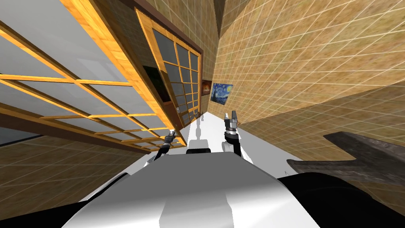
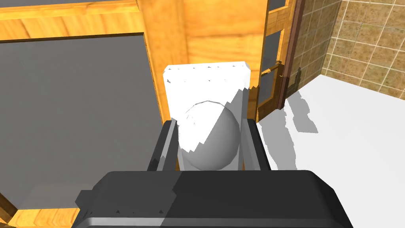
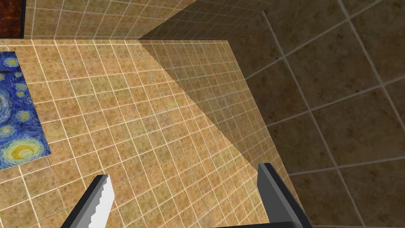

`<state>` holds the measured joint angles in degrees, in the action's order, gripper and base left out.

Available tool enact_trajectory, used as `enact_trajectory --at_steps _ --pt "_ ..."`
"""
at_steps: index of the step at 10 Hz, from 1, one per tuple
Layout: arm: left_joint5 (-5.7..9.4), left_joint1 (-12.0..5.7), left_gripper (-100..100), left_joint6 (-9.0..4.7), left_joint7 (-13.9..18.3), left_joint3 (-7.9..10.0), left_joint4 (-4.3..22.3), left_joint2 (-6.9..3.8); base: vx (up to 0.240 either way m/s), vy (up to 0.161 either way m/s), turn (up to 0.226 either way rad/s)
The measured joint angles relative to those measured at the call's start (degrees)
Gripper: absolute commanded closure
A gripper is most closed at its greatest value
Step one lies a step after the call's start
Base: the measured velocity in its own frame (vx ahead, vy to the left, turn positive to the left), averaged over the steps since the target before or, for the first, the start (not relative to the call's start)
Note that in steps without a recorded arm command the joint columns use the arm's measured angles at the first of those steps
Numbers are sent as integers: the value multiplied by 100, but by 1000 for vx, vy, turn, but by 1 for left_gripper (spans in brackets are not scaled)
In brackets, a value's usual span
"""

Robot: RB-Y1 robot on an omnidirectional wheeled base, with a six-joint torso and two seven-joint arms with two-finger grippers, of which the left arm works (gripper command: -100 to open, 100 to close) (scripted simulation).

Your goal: Pull the door open

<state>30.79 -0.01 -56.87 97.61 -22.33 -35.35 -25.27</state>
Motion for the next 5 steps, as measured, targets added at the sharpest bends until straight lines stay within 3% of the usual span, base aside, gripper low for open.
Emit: enact_trajectory --at_steps 4,5 --pt "-146 214 100 -225 250 -272 -183 -234 -218 59 -80" --pt "-185 258 100 -272 323 -346 -204 -294 -98 23 -16"
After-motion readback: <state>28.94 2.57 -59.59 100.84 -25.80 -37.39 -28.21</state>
